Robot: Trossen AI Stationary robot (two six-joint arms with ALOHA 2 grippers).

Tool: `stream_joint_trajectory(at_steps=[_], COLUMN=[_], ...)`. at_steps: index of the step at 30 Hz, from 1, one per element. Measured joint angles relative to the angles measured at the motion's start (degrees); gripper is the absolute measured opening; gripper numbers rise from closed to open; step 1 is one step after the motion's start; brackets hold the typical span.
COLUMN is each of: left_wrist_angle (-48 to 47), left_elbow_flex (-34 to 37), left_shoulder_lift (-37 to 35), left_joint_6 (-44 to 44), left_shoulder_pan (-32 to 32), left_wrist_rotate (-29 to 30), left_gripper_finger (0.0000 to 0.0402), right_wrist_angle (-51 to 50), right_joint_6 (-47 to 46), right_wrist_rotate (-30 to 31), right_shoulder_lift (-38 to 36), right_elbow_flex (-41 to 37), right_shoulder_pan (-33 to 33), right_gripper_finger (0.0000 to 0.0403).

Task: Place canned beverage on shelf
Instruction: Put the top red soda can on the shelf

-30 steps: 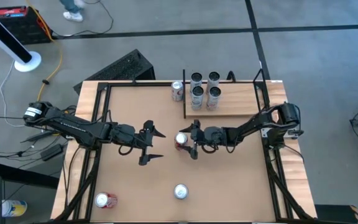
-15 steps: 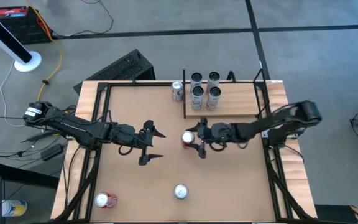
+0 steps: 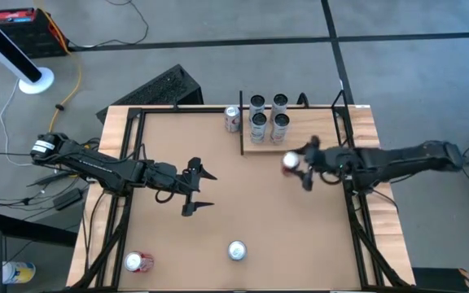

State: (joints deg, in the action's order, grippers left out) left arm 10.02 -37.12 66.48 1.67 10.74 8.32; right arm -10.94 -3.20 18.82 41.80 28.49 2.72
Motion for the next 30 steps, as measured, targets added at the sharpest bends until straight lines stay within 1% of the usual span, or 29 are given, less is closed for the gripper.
stream_joint_trajectory(at_steps=[2, 5, 9, 11, 13, 18, 22, 24, 30], left_wrist_angle=[0.0, 0.2, 0.5, 0.5, 0.3, -0.1, -0.1, -0.1, -0.2], left_elbow_flex=[0.0, 0.0, 0.0, 0.0, 0.0, 0.0, 0.0, 0.0, 0.0], left_shoulder_lift=[0.0, 0.0, 0.0, 0.0, 0.0, 0.0, 0.0, 0.0, 0.0], left_joint_6=[0.0, 0.5, 0.7, 0.7, 0.7, 0.7, 0.7, 0.7, 1.1], left_shoulder_pan=[0.0, 0.0, 0.0, 0.0, 0.0, 0.0, 0.0, 0.0, 0.0], left_wrist_rotate=[0.0, 0.0, 0.0, 0.0, -0.2, -0.4, -0.4, -0.4, -0.3], left_gripper_finger=[0.0389, 0.0389, 0.0389, 0.0389, 0.0389, 0.0389, 0.0389, 0.0389, 0.0389], right_wrist_angle=[-2.7, -4.0, -4.3, -3.5, -1.2, 6.0, 9.5, 11.0, 13.4], right_joint_6=[0.0, 0.6, 1.2, 1.2, 1.3, 1.2, 1.8, 2.6, 4.9], right_wrist_rotate=[0.4, 0.5, 0.4, -0.8, -3.0, -12.6, -15.9, -17.2, -17.4], right_shoulder_lift=[-3.7, -6.7, -7.8, -7.4, -6.6, -2.8, 0.2, 1.1, 2.4], right_elbow_flex=[-0.8, -1.7, -2.6, -2.9, -3.9, -7.4, -7.8, -8.0, -8.0], right_shoulder_pan=[-3.9, -11.0, -21.7, -27.2, -32.4, -43.1, -47.5, -48.1, -48.3], right_gripper_finger=[0.0322, 0.0322, 0.0322, 0.0322, 0.0322, 0.0322, 0.0322, 0.0322, 0.0322])
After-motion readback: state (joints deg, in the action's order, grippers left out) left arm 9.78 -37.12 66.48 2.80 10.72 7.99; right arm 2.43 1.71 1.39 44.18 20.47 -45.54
